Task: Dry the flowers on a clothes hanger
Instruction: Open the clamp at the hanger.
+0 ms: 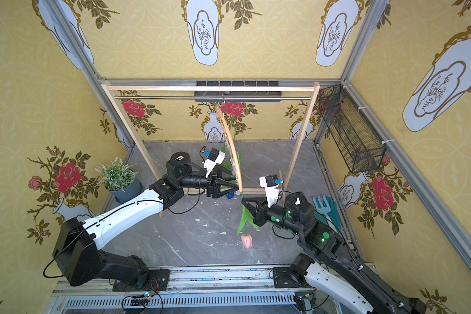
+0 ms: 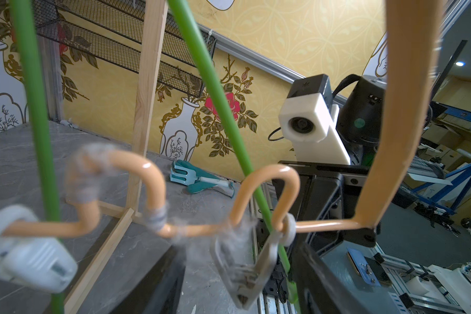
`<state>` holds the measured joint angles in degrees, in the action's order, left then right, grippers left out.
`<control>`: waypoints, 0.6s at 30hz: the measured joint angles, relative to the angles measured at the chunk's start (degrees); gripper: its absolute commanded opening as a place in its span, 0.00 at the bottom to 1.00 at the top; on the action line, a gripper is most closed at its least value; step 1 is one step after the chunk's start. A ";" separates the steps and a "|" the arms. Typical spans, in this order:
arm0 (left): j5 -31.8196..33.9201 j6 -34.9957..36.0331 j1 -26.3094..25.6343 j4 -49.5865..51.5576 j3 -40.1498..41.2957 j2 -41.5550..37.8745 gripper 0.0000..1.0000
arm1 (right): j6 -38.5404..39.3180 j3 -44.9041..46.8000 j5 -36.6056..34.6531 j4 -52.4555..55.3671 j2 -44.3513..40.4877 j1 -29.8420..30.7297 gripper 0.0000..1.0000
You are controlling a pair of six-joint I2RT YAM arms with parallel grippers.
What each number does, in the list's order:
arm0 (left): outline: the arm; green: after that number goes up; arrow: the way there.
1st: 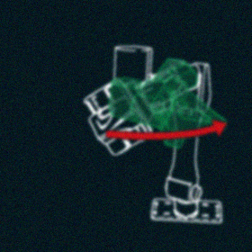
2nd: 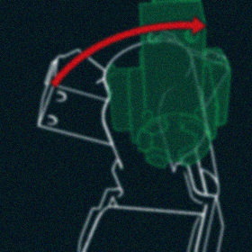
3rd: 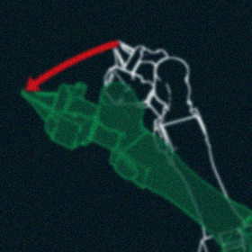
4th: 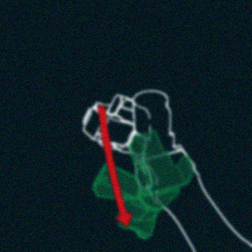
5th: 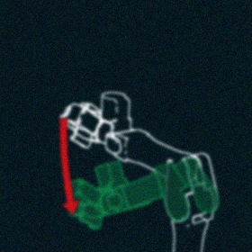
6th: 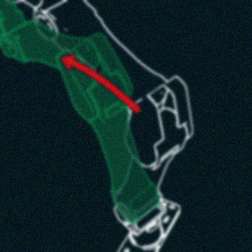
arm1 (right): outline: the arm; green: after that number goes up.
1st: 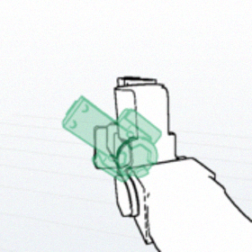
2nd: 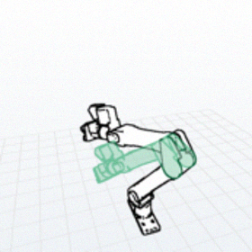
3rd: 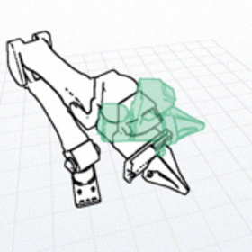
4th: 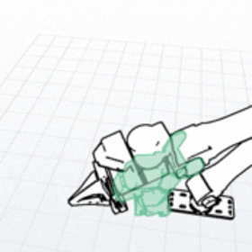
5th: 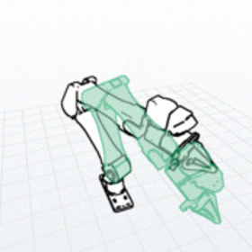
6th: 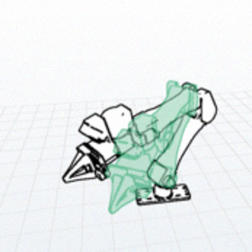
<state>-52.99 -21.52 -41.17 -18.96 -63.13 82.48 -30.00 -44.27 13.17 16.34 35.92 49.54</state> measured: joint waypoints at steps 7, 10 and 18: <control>-1.05 -0.72 0.00 -0.76 -0.33 0.46 0.69 | 0.00 0.00 0.02 -0.02 -0.15 0.00 0.00; -1.46 -0.83 0.00 -1.16 -0.31 0.52 0.70 | 0.00 0.00 -0.04 0.00 -0.39 0.00 0.00; -2.54 -1.55 -0.28 -1.60 -0.31 1.75 0.63 | 0.00 0.02 -0.42 -0.09 -1.88 0.00 0.00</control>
<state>-55.53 -23.07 -41.45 -20.56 -63.44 84.23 -30.00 -44.25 12.75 16.25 34.04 49.54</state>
